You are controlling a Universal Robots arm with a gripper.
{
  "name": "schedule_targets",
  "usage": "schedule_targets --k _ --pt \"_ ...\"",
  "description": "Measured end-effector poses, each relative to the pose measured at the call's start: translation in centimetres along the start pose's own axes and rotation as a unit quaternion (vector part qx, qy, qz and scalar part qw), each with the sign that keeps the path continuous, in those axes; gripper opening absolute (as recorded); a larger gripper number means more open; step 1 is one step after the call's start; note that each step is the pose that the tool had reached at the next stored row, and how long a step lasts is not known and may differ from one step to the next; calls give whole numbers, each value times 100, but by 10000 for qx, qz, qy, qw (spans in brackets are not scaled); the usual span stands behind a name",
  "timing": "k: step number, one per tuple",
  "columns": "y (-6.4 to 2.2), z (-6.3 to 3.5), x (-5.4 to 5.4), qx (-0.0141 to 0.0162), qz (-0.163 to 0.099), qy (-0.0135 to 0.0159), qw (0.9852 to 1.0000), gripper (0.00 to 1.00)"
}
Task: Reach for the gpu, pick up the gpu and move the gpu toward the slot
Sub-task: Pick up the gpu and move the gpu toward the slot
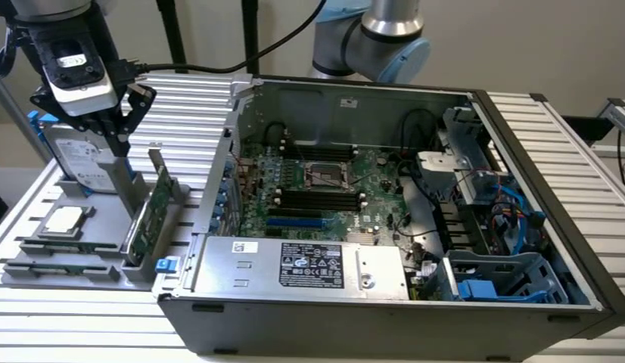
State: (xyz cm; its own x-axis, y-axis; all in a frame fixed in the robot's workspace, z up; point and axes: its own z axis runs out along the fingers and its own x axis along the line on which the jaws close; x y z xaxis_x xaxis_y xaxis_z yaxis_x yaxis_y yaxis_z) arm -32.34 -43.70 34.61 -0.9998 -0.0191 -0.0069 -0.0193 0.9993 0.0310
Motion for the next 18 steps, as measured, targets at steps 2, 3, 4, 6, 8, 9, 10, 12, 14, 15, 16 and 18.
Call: schedule_targets --k 2,3,4,6,8,9,10,12,14,15,16,18 --pt "0 0 0 0 0 0 10000 11" --pt "0 0 0 0 0 0 10000 11" --pt "0 0 0 0 0 0 10000 11" --pt "0 0 0 0 0 0 10000 11" --pt "0 0 0 0 0 0 10000 11" --pt "0 0 0 0 0 0 10000 11" --pt "0 0 0 0 0 0 10000 11" --pt "0 0 0 0 0 0 10000 12" --pt "0 4 -1 3 0 0 10000 24" --pt "0 8 -1 7 0 0 10000 30" --pt "0 11 -1 11 1 1 10000 30" --pt "-1 22 0 16 1 0 10000 36"
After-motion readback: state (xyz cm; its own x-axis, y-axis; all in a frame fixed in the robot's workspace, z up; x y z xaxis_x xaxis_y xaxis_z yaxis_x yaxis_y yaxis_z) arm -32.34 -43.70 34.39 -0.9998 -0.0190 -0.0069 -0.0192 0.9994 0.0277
